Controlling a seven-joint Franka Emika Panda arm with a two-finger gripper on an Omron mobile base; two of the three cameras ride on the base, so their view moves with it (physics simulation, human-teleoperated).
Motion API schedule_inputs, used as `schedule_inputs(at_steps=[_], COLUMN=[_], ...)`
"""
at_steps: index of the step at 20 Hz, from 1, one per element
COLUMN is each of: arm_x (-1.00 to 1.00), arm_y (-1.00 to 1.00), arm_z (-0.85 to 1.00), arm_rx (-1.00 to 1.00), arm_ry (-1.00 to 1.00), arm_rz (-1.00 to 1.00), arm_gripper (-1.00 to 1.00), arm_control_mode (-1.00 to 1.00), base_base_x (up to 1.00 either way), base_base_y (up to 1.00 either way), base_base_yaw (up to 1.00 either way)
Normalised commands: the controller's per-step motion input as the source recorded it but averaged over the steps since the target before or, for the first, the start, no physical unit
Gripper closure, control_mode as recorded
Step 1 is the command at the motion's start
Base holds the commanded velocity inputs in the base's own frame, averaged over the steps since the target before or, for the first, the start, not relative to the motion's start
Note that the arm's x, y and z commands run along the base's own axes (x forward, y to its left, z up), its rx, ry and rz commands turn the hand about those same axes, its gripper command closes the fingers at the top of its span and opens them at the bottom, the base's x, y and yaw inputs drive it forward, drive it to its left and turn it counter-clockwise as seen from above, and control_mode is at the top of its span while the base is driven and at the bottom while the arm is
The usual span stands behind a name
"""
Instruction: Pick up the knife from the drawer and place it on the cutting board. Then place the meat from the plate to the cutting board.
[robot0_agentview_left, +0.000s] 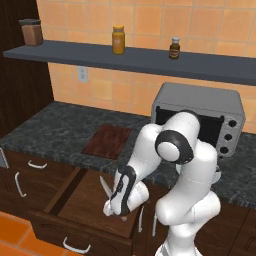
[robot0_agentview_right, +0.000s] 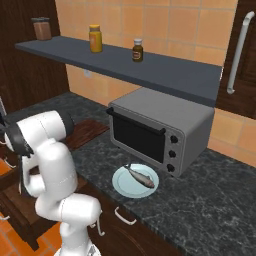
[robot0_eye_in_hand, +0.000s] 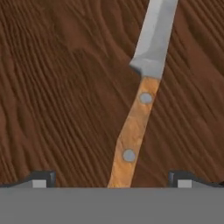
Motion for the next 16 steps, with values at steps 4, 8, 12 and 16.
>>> schedule_inputs(at_steps=[4, 8, 12, 16], arm_x=[0.16, 0.05, 0.0, 0.01], arm_y=[0.23, 0.6, 0.96, 0.98], arm_z=[-0.34, -0.34, -0.85, -1.0], arm_rx=[0.0, 0.0, 0.0, 0.0], arm_ry=[0.0, 0.01, 0.1, 0.1], arm_rz=[0.0, 0.0, -0.01, 0.0], arm_gripper=[-1.0, -1.0, 1.0, 1.0], arm_control_mode=[-1.0, -1.0, -1.0, -1.0], base_base_x=[0.0, 0.0, 0.0, 0.0], base_base_y=[0.0, 0.0, 0.0, 0.0], base_base_yaw=[0.0, 0.0, 0.0, 0.0])
